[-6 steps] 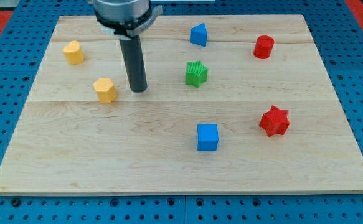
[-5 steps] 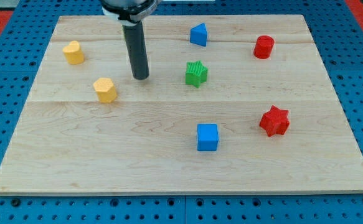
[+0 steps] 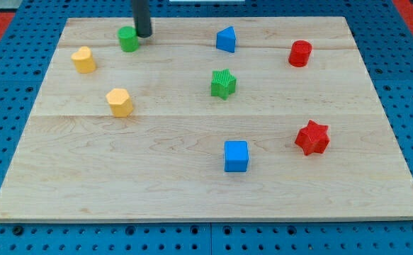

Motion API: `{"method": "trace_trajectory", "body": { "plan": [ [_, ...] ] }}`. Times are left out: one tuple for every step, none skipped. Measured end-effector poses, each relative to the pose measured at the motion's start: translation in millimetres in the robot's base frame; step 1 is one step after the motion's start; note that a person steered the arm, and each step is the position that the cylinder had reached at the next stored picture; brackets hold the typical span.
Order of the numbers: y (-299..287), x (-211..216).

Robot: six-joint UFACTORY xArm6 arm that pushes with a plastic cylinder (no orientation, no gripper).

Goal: Push green circle towards the top left

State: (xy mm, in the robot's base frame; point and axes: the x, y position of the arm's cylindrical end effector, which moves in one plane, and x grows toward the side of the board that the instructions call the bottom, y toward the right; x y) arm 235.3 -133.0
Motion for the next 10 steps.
{"method": "trace_trajectory", "body": {
  "plan": [
    [23, 20],
    [22, 38],
    [8, 15],
    [-22, 6],
    [-10, 10],
    [2, 21],
    [-3, 33],
    [-37, 22],
    [-51, 17],
    [-15, 31]
  ]
}}
